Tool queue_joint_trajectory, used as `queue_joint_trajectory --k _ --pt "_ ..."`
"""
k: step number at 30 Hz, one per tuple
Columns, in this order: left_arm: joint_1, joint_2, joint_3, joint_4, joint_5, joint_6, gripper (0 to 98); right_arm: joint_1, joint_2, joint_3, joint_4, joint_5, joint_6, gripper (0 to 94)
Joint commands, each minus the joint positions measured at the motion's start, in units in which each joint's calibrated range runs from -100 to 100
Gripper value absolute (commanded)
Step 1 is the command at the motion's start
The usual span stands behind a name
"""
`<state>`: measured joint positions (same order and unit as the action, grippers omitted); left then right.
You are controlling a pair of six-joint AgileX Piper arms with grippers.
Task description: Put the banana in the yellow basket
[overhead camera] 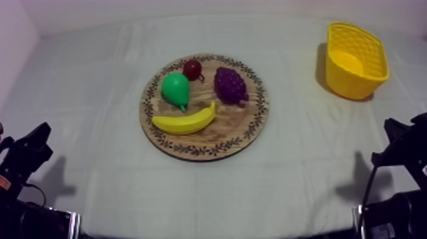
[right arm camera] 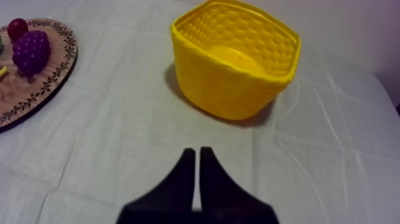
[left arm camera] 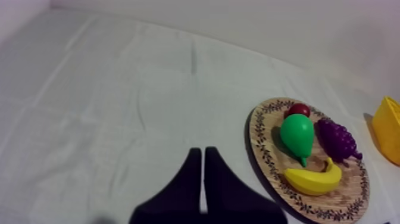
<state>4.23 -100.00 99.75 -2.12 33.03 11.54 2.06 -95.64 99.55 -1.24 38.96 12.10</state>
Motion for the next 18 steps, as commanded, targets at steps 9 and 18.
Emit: queue_joint_trajectory --k 9,18 --pt "0.01 0.0 0.03 0.0 0.03 0.01 0.1 0.0 -0.03 -0.02 0.0 0.16 -0.15 0.5" --pt "0.01 0.0 0.03 0.0 0.03 0.01 0.1 -0.01 0.19 -0.47 0.27 1.47 -0.66 0.6"
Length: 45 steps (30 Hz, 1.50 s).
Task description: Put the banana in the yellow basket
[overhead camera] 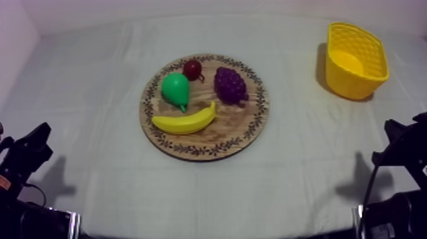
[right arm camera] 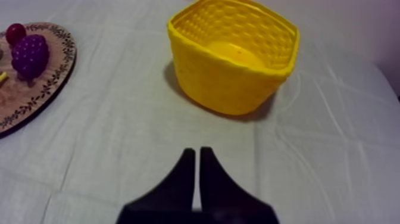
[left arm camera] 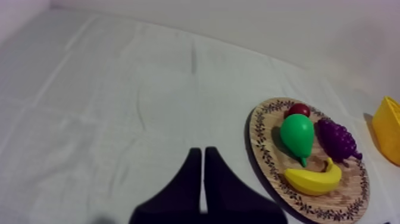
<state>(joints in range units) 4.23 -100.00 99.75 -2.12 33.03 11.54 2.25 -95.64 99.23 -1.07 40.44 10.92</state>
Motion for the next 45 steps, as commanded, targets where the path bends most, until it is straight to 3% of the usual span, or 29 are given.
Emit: queue_joint_trajectory --k 1,9,17,21,33,45 --pt "0.01 0.0 0.03 0.0 0.03 0.01 0.1 -0.51 0.68 -0.64 0.19 0.05 0.64 0.6" --pt "0.01 0.0 0.03 0.0 0.03 0.02 0.1 -2.45 13.52 -15.29 -2.35 2.43 2.99 0.7" --pt "0.01 0.0 0.03 0.0 0.03 0.02 0.1 -0.19 32.37 -38.0 -11.71 10.79 11.63 0.6" --pt "0.01 0.0 0.03 0.0 0.03 0.02 0.1 -0.41 41.27 -47.29 -14.22 14.23 13.81 0.6" --pt "0.01 0.0 0.03 0.0 0.03 0.01 0.1 -5.73 61.3 -64.03 -16.69 22.53 18.81 1.5" --pt "0.01 0.0 0.03 0.0 0.03 0.03 0.1 -15.91 76.07 -70.5 -16.88 27.32 22.5 2.9"
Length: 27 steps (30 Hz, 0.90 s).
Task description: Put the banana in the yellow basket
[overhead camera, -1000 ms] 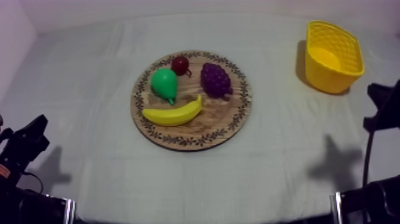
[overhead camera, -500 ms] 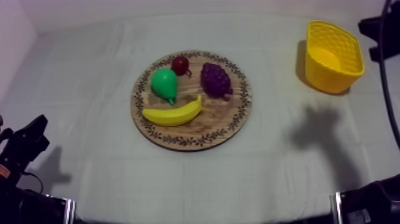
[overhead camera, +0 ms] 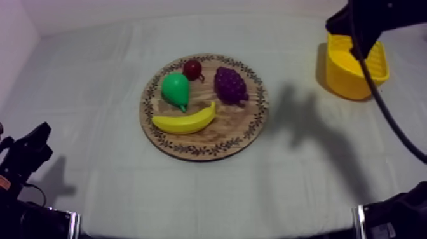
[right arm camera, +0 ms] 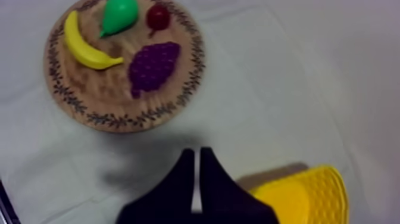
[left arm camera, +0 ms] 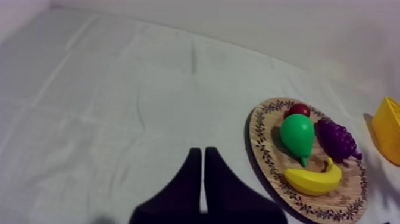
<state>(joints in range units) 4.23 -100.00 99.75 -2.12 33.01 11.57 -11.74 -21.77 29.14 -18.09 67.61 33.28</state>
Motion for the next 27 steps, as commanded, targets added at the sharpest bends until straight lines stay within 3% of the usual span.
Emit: queue_joint_trajectory --k 1,9,19,27 --pt "0.01 0.0 0.03 0.0 0.05 0.0 0.1 -2.84 3.28 -0.88 0.23 0.31 0.27 3.1" --pt "0.01 0.0 0.03 0.0 0.05 0.01 0.1 -8.89 10.7 -4.39 -0.1 -0.72 1.23 7.1" --pt "0.01 0.0 0.03 0.0 0.05 0.0 0.1 -14.35 18.67 -7.82 -0.61 -2.21 1.47 49.9" --pt "0.01 0.0 0.03 0.0 0.05 -0.01 0.1 -18.05 26.55 -12.11 -0.54 -3.26 2.15 57.7"
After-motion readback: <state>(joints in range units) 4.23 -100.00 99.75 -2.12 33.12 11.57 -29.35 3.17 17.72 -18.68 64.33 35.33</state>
